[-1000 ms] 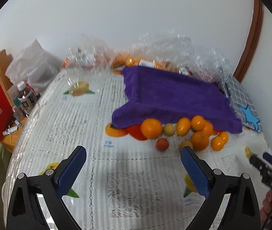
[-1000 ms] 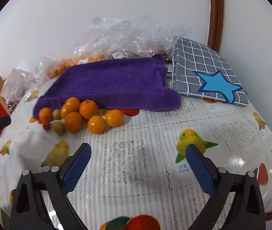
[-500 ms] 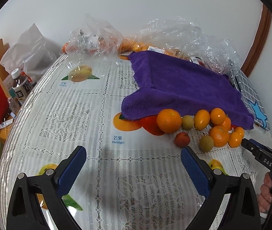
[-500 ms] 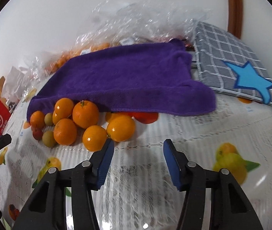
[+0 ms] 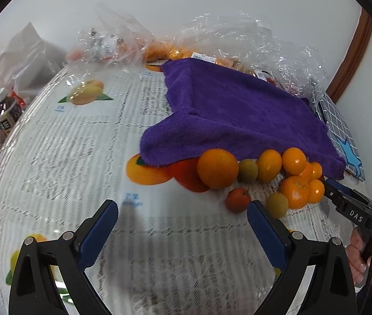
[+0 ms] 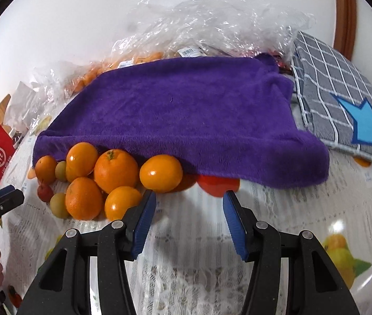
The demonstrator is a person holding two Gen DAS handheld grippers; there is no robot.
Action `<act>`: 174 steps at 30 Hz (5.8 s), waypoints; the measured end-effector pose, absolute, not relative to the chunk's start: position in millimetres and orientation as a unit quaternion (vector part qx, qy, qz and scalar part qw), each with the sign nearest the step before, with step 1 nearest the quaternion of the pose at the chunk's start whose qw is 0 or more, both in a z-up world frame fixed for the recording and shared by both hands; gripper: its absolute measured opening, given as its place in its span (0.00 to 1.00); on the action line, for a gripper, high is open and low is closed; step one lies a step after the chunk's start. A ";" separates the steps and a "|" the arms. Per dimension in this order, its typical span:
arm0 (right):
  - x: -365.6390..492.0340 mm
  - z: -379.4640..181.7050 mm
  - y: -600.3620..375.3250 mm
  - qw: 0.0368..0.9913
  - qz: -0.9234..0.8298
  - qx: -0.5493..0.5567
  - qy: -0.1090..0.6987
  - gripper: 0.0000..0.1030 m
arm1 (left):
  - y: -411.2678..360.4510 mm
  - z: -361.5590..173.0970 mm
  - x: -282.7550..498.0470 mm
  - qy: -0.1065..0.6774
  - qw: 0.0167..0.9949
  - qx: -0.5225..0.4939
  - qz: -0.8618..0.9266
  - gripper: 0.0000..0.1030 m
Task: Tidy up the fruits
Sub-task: 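Move the right gripper toward a mandarin while the left gripper approaches a large orange, then grasp and lift a mandarin with the right gripper while the left gripper grasps a large orange, then lower the mandarin onto the purple towel and open the right gripper while the left releases its orange there, then withdraw the right gripper to another orange while the left gripper moves to the red apple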
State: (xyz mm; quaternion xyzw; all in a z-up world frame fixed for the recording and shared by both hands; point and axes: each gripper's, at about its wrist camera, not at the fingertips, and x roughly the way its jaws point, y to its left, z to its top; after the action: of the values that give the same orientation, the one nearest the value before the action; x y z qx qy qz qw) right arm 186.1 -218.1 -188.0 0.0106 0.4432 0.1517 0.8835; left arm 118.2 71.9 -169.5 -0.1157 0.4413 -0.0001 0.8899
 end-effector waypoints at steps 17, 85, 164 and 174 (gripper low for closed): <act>201.4 -189.0 -206.1 0.872 0.195 0.020 0.448 0.52 | 58.1 -176.8 159.1 0.445 0.886 -0.124 -0.031 0.66; 190.0 -99.4 -257.8 0.921 0.134 0.066 0.359 0.36 | 66.4 -81.3 183.6 0.358 0.919 -0.157 -0.047 0.38; 177.7 -134.7 -243.6 0.903 0.106 0.033 0.414 0.51 | 69.7 -110.6 161.3 0.386 0.916 -0.100 -0.036 0.49; 140.8 -156.1 -215.5 0.890 0.173 0.044 0.420 0.34 | 89.9 -132.7 127.4 0.405 0.908 -0.103 -0.022 0.49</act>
State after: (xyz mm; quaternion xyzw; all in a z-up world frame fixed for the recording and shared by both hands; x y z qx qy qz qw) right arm 140.8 -215.5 -156.1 0.0444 0.4195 0.1727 0.8901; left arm 127.4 89.9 -132.7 -0.1027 0.4048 -0.0217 0.9084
